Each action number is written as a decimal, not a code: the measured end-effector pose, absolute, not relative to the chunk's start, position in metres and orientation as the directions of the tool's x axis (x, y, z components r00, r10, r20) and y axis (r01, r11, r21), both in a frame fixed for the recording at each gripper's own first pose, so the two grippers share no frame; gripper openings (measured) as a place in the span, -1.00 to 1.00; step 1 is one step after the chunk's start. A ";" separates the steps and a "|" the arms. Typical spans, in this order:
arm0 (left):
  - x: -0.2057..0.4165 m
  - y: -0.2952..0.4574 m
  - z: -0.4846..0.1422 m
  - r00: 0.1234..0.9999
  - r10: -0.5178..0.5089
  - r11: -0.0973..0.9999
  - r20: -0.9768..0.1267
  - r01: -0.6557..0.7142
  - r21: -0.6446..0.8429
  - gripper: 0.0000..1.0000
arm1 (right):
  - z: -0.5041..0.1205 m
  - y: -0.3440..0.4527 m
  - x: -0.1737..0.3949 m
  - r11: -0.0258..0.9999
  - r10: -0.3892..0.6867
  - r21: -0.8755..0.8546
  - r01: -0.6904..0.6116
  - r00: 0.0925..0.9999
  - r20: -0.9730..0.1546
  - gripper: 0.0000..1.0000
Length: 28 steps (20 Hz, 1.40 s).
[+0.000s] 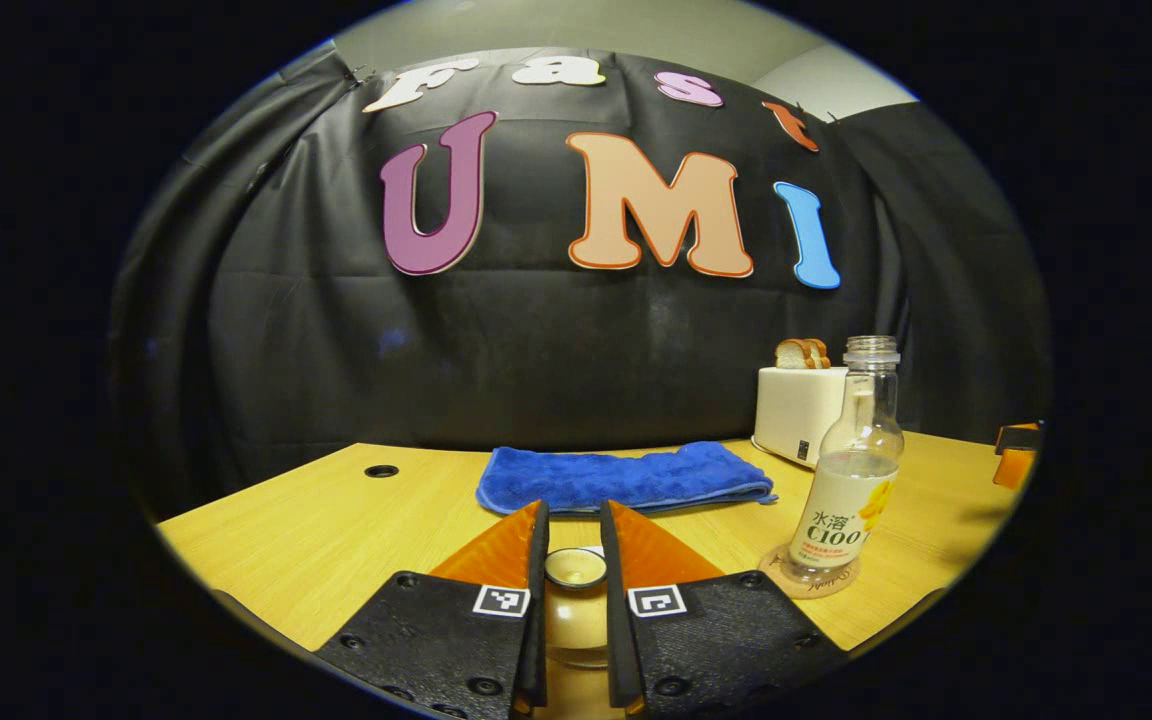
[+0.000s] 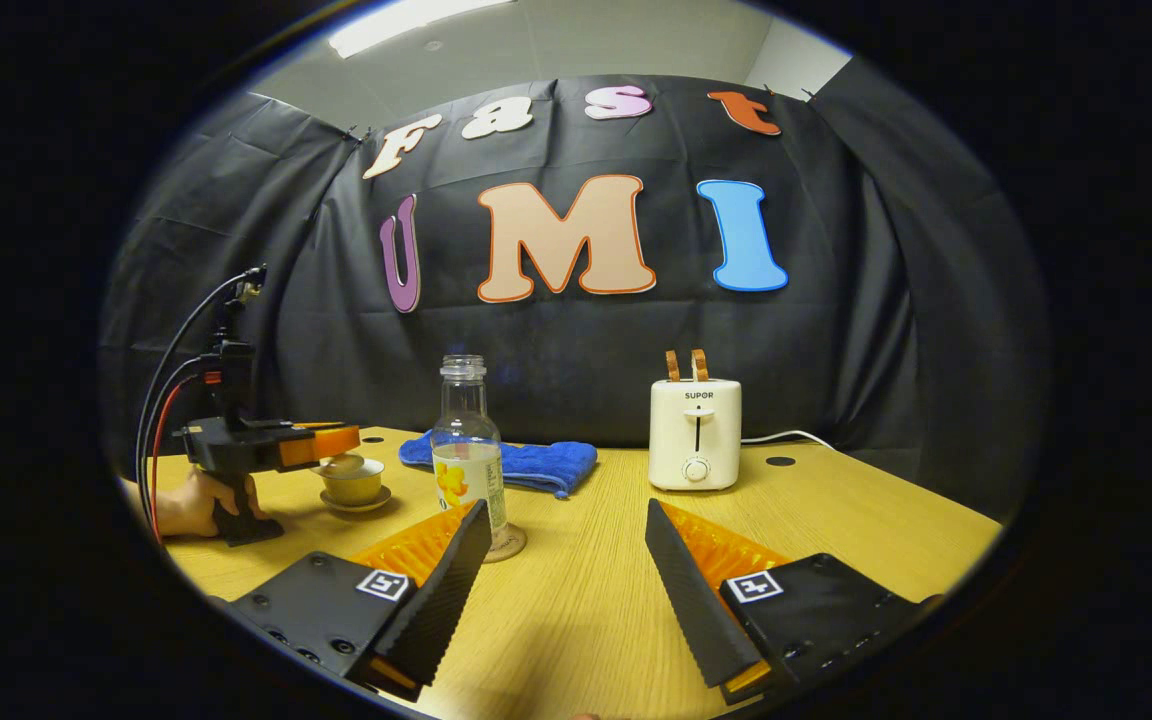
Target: Open the teacup lid with one hand, grasp the water bottle and pour water into the teacup with the other hand; after pouring, place the water bottle on the coaster and then close the teacup lid.
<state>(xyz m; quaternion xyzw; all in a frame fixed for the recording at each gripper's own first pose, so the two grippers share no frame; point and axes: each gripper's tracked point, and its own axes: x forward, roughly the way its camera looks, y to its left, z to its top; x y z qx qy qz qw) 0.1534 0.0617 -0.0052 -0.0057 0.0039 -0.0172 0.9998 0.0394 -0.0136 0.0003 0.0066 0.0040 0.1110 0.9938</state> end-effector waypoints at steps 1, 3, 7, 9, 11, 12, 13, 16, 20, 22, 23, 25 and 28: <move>0.155 0.059 -0.005 0.999 -0.035 0.999 -0.006 0.035 -0.012 -0.58 | 0.001 -0.014 0.038 0.975 0.221 0.014 -0.221 0.975 -0.004 0.96; 0.156 0.058 -0.005 1.000 -0.030 1.000 -0.010 0.029 -0.009 -0.58 | 0.001 -0.015 0.037 0.975 0.221 0.014 -0.221 0.975 -0.004 0.96; 0.159 0.056 -0.006 0.999 -0.030 1.000 -0.017 0.030 -0.002 -0.58 | 0.001 -0.016 0.036 0.975 0.221 0.014 -0.220 0.975 -0.004 0.96; 0.162 0.055 -0.010 0.999 -0.025 1.000 -0.037 0.025 0.012 -0.58 | 0.000 -0.015 0.036 0.975 0.220 0.014 -0.220 0.975 -0.003 0.95; 0.163 0.055 -0.013 0.998 -0.015 0.999 -0.061 0.017 0.032 -0.58 | 0.001 -0.016 0.037 0.975 0.221 0.014 -0.220 0.975 -0.003 0.96; 0.164 0.054 -0.014 0.998 -0.014 0.999 -0.067 0.016 0.038 -0.58 | 0.000 -0.016 0.036 0.975 0.220 0.014 -0.220 0.975 -0.003 0.96; 0.165 0.054 -0.015 0.997 -0.013 0.999 -0.076 0.016 0.046 -0.57 | 0.000 -0.016 0.036 0.975 0.220 0.014 -0.220 0.975 -0.003 0.96; 0.165 0.053 -0.016 0.997 -0.017 0.999 -0.079 0.021 0.049 -0.54 | 0.000 -0.016 0.037 0.975 0.220 0.014 -0.220 0.975 -0.003 0.96; 0.164 0.052 -0.012 0.998 -0.018 0.999 -0.064 0.020 0.033 -0.26 | 0.000 -0.016 0.037 0.975 0.221 0.014 -0.220 0.975 -0.003 0.96; 0.163 0.048 -0.012 0.998 -0.038 0.999 -0.056 0.039 0.026 0.00 | 0.000 -0.016 0.037 0.975 0.221 0.014 -0.220 0.975 -0.003 0.96; 0.163 0.048 -0.011 0.998 -0.037 0.999 -0.054 0.039 0.025 0.09 | 0.000 -0.016 0.037 0.975 0.220 0.014 -0.220 0.975 -0.003 0.96; 0.162 0.051 -0.010 0.998 -0.034 0.999 -0.050 0.035 0.022 0.13 | 0.000 -0.016 0.037 0.975 0.220 0.014 -0.220 0.975 -0.003 0.96; 0.162 0.055 -0.005 1.000 -0.021 1.000 -0.015 0.021 -0.004 0.70 | 0.000 -0.015 0.037 0.975 0.220 0.014 -0.220 0.975 -0.003 0.86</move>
